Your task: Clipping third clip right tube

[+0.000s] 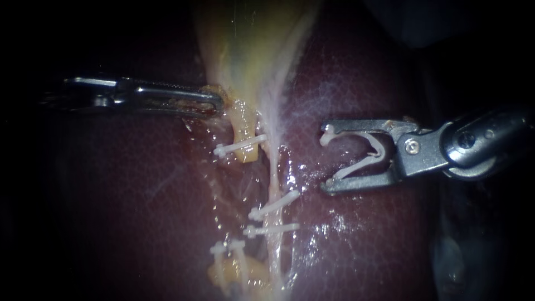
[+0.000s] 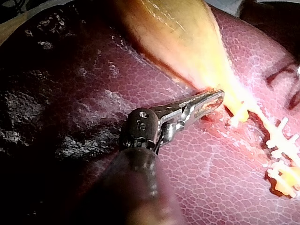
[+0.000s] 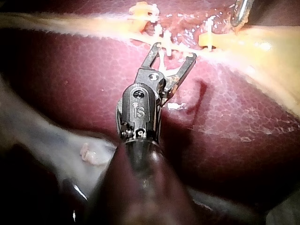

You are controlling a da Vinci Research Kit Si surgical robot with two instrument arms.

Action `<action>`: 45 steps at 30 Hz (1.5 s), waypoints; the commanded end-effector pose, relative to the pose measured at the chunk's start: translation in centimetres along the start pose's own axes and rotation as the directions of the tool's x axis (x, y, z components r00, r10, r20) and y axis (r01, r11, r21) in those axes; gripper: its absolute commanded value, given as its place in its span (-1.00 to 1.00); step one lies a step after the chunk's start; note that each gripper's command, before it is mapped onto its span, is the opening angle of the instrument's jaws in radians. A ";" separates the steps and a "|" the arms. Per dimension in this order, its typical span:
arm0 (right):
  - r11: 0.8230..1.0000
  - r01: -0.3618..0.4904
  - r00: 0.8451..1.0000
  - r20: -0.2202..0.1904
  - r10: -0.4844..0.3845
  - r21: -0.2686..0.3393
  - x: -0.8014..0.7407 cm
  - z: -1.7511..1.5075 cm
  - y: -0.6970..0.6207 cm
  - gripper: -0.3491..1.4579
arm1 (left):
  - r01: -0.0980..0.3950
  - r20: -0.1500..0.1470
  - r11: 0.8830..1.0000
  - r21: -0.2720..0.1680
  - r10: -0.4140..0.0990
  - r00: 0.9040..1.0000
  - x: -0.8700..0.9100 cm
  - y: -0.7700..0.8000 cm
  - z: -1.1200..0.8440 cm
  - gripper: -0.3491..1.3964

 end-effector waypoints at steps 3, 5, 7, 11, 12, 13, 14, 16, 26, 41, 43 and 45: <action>1.000 0.000 1.000 0.000 0.000 0.000 0.00 0.00 0.00 -0.06 | 0.006 -0.002 1.000 0.002 -0.006 1.000 -0.01 -0.01 -0.01 -1.00; 1.000 0.000 1.000 0.000 0.000 0.000 0.00 0.00 0.00 -0.06 | 0.008 -0.002 1.000 0.004 -0.008 1.000 -0.03 -0.02 -0.04 -1.00; 1.000 0.000 1.000 0.000 0.000 0.000 0.00 0.00 0.00 -0.06 | 0.011 -0.003 1.000 0.007 -0.011 1.000 -0.08 -0.04 -0.08 -1.00; 1.000 0.000 1.000 0.000 0.000 0.000 0.00 0.00 0.00 -0.06 | 0.018 -0.006 1.000 0.020 -0.018 1.000 -0.22 -0.09 -0.24 -1.00; 1.000 0.000 1.000 -0.002 0.000 0.003 0.00 0.00 0.00 -0.06 | 0.021 -0.006 1.000 0.018 -0.020 1.000 -0.26 -0.09 -0.29 -1.00; 1.000 0.000 1.000 -0.002 0.000 0.003 0.00 0.00 0.00 -0.06 | 0.024 -0.005 1.000 0.014 -0.024 1.000 -0.32 -0.10 -0.36 -1.00; 1.000 0.000 1.000 -0.002 0.000 0.003 0.00 0.00 0.00 -0.06 | 0.032 -0.001 0.999 0.009 -0.032 0.999 -0.36 -0.10 -0.42 -1.00; 1.000 0.000 1.000 -0.002 0.000 0.003 0.00 0.00 0.00 -0.06 | 0.026 0.009 1.000 0.000 -0.026 1.000 -0.45 -0.10 -0.55 -1.00; 1.000 -0.006 1.000 -0.012 0.007 0.026 0.02 0.09 0.00 -0.06 | 0.024 0.023 1.000 -0.010 -0.023 0.999 -0.46 -0.10 -0.66 -1.00; 0.977 -0.195 0.980 -0.022 0.197 0.081 -0.24 0.53 0.02 -0.06 | 0.024 0.022 1.000 -0.009 -0.024 0.999 -0.48 -0.11 -0.68 -1.00; 0.969 -0.227 0.973 -0.021 0.230 0.093 -0.31 0.61 0.01 -0.06 | 0.025 0.022 1.000 -0.009 -0.024 0.999 -0.48 -0.11 -0.68 -1.00; 0.962 -0.253 0.967 -0.020 0.256 0.100 -0.38 0.68 0.01 -0.06 | 0.025 0.022 1.000 -0.010 -0.024 0.999 -0.48 -0.11 -0.68 -1.00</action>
